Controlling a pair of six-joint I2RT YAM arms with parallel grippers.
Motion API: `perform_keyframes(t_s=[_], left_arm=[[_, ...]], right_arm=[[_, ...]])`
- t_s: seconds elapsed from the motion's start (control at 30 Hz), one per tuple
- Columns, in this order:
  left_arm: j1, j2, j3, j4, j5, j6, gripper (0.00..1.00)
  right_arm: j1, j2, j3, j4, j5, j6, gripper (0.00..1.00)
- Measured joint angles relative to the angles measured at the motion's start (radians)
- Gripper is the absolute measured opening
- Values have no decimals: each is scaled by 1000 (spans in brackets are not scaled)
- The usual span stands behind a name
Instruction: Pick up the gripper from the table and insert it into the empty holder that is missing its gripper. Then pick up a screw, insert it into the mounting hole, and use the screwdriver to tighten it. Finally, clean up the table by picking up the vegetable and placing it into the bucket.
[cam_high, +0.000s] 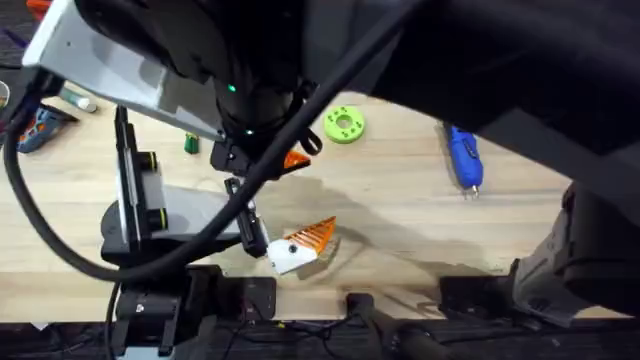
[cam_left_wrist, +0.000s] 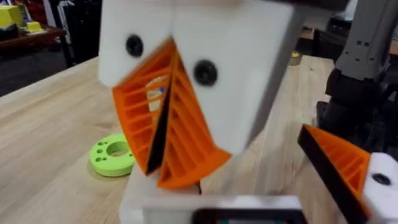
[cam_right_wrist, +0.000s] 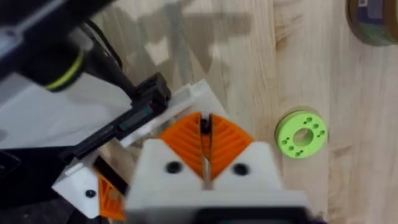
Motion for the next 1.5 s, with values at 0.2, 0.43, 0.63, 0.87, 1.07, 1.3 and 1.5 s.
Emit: perform_keyframes(t_s=[0.2,0.43,0.63,0.87,1.07,1.3,1.5], left_arm=[[1,0,0,-1,9,1,987],[1,0,0,-1,8,2,985],[1,0,0,-1,8,11,987],[1,0,0,-1,8,12,987],[1,0,0,-1,8,12,986],[1,0,0,-1,8,12,988],[1,0,0,-1,8,12,987]], right_arm=[[-9,0,6,-9,30,-12,851],[-15,-2,8,-11,30,-12,884],[-18,-22,8,-15,23,15,887],[-74,-128,8,-13,3,118,890],[-161,-210,7,-16,0,200,890],[-254,-281,-132,19,0,260,892],[-365,-423,-393,124,-3,328,892]])
